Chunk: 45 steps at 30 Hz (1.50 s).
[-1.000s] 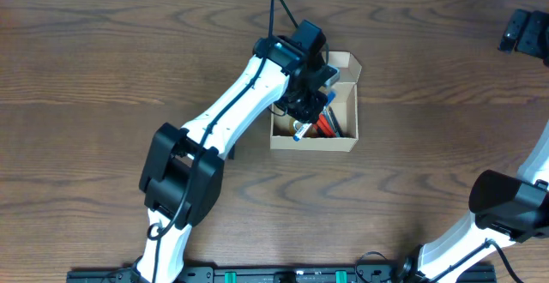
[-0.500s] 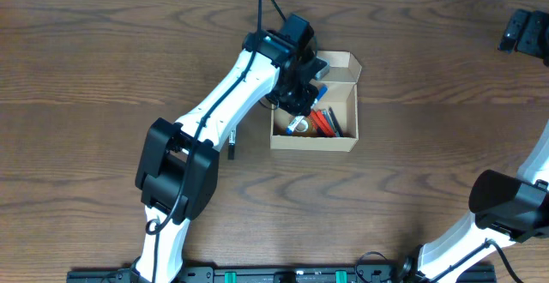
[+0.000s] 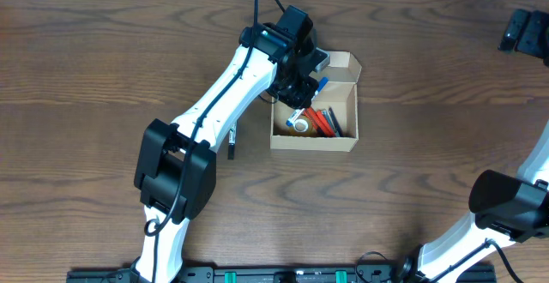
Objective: Pack container
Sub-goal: 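Open the left gripper to release the marker in the box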
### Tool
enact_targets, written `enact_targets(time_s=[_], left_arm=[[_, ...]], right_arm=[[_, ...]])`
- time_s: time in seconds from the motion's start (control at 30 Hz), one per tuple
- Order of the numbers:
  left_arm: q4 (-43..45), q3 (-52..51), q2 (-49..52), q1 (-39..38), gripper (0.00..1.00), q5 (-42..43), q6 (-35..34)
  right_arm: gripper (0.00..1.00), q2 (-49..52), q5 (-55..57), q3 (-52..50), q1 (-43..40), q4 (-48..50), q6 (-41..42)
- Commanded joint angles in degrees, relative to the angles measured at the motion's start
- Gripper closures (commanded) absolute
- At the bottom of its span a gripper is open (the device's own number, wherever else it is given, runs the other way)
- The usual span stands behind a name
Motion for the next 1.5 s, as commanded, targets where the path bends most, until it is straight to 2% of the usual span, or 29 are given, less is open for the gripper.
enact_targets(time_s=[0.0,0.93,1.0,1.03,1.07,1.47], left_arm=[[-0.6,1.0,0.9,0.2,0.94,-0.6,1.7],[-0.4,1.0,6.5,0.2,0.94,0.9,2.6],[-0.3,1.0,6.6,0.2,0.87,0.9,2.6],[-0.3,1.0,6.6,0.2,0.79,0.9,2.6],[-0.2,1.0,6.6,0.2,0.67,0.9,2.6],[-0.3,2.3,6.6,0.3,0.66,0.8,2.6]], right_arm=[[0.01,-0.2,0.2,-0.1,-0.1,0.1,0.8],[0.01,-0.2,0.2,-0.1,-0.1,0.1,0.8],[0.01,-0.2,0.2,-0.1,-0.1,0.1,0.8],[0.01,-0.2,0.2,-0.1,-0.1,0.1,0.8],[0.01,-0.2,0.2,-0.1,-0.1,0.1,0.8],[0.01,-0.2,0.2,-0.1,-0.1,0.1,0.8]])
